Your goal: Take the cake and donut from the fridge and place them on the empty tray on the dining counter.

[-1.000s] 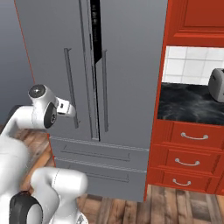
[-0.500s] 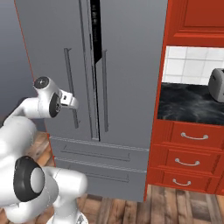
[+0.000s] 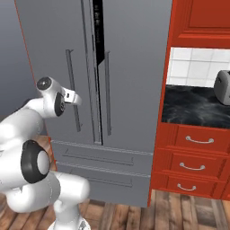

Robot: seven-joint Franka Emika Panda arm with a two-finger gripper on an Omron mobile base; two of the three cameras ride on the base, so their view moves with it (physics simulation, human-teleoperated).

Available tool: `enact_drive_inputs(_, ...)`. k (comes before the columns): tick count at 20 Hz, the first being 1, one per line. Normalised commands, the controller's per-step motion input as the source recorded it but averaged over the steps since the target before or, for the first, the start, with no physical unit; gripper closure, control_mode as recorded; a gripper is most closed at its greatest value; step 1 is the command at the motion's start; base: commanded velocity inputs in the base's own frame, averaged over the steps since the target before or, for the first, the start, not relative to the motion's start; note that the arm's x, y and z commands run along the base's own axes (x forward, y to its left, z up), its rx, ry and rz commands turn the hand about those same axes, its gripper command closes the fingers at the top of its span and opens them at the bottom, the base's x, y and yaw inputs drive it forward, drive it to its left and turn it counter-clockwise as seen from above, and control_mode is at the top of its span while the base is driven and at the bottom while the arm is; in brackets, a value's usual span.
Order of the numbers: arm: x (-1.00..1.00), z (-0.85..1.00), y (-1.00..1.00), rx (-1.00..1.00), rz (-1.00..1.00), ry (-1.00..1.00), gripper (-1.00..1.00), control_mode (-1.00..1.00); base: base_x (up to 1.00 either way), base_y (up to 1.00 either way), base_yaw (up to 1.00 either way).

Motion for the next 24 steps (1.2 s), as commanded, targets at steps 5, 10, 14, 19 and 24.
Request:
enact_drive_inputs(5,0.27,0.00,0.05,-0.03,0.00,-0.12,-1.00,-1.00,0.00,0.00,0.00)
enact_drive_inputs(10,0.25,0.00,0.00,-0.02,0.00,-0.06,-1.00,-1.00,0.00,0.00,0.00)
enact_drive_inputs(14,0.28,0.00,0.01,-0.02,0.00,-0.07,-1.00,-1.00,0.00,0.00,0.00)
enact_drive_inputs(19,0.34,0.00,0.07,-0.04,0.00,-0.07,-1.00,-1.00,0.00,0.00,0.00)
enact_drive_inputs(24,0.45,-0.05,0.14,-0.04,0.00,-0.03,-1.00,-1.00,0.00,0.00,0.00)
